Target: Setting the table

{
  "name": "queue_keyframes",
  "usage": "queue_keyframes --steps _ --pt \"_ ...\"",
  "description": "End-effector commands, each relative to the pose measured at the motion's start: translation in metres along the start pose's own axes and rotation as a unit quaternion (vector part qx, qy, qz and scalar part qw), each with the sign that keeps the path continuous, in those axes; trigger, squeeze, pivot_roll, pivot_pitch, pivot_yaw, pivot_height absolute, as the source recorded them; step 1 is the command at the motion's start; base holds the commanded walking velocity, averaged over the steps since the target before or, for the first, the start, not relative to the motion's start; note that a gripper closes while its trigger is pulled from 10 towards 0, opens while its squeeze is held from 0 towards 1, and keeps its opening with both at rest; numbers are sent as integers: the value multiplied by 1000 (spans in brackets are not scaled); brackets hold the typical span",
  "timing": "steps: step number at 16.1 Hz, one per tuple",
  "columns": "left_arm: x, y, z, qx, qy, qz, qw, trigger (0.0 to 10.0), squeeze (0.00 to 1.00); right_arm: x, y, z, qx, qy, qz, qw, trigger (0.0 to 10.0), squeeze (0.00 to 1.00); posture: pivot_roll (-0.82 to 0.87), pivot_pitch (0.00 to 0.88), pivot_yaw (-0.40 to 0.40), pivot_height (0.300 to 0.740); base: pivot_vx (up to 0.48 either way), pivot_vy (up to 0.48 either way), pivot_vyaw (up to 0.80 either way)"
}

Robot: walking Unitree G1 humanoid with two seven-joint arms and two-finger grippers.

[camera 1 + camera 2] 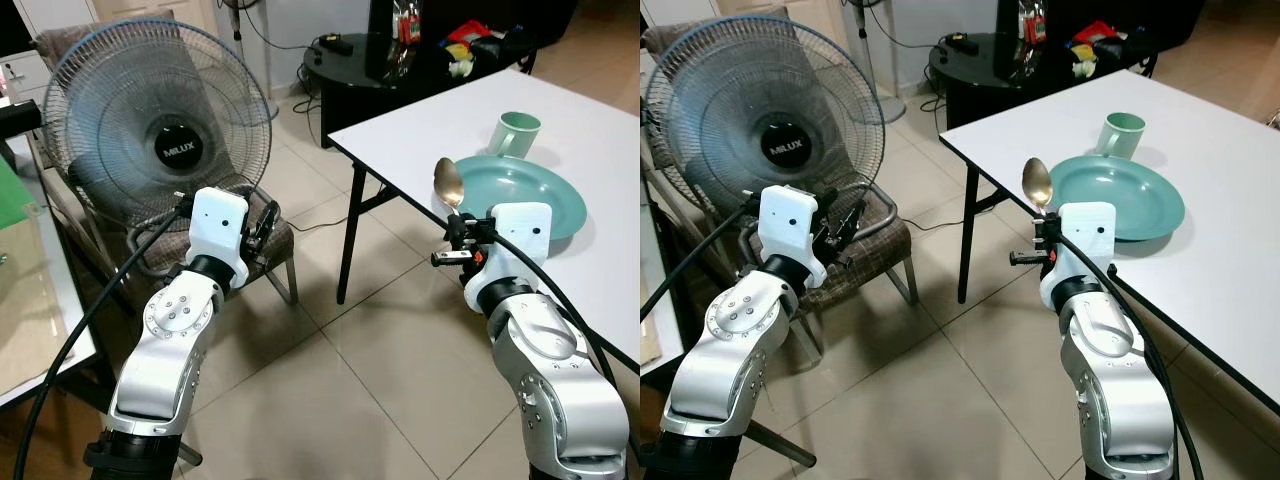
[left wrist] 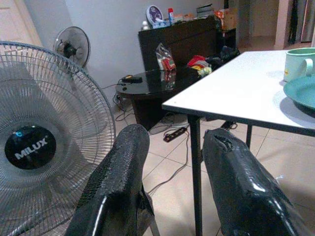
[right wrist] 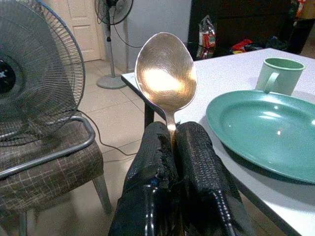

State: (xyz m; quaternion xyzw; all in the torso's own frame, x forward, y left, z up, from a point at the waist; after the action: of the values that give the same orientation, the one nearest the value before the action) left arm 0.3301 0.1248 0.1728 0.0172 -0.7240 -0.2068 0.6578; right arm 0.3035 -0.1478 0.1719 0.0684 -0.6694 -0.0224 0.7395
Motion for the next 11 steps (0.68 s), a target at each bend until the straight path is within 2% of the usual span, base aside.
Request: queue_keyframes --steps 1,3,4,7,11 --pt "1 4 0 7 1 -3 1000 10000 0 5 4 -1 11 -5 -3 1000 10000 0 21 0 31 740 0 0 0" --pt "0 3 0 5 1 0 1000 10000 0 5 4 -1 10 -2 -4 1000 10000 0 20 0 31 740 0 0 0" --pt "0 3 -1 4 2 -2 1000 10000 0 4 3 -1 9 1 -6 1000 10000 0 17 0 34 740 0 244 -594" --pt "0 3 -2 1 3 -4 1000 10000 0 3 3 0 5 1 -8 1000 10000 0 7 0 44 740 0 294 -750" --pt "-1 1 -5 -5 5 -7 1000 10000 0 3 0 3 -5 0 -12 1000 10000 0 -4 0 54 740 0 421 -797"
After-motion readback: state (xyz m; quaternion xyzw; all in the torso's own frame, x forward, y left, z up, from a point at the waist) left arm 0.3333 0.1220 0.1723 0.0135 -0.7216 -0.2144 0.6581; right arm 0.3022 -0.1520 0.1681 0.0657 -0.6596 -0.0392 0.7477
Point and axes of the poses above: a point about 5 cm out from each wrist's last joint towards the gripper, its own z axis pointing back from the gripper into the wrist, its own x axis along the axis of the wrist's last joint, y = z × x, the point moved 5 cm from there along -z, pointing out of the wrist towards the gripper, and after that the axes turned 9 degrees about -z, right-handed, at the moved point
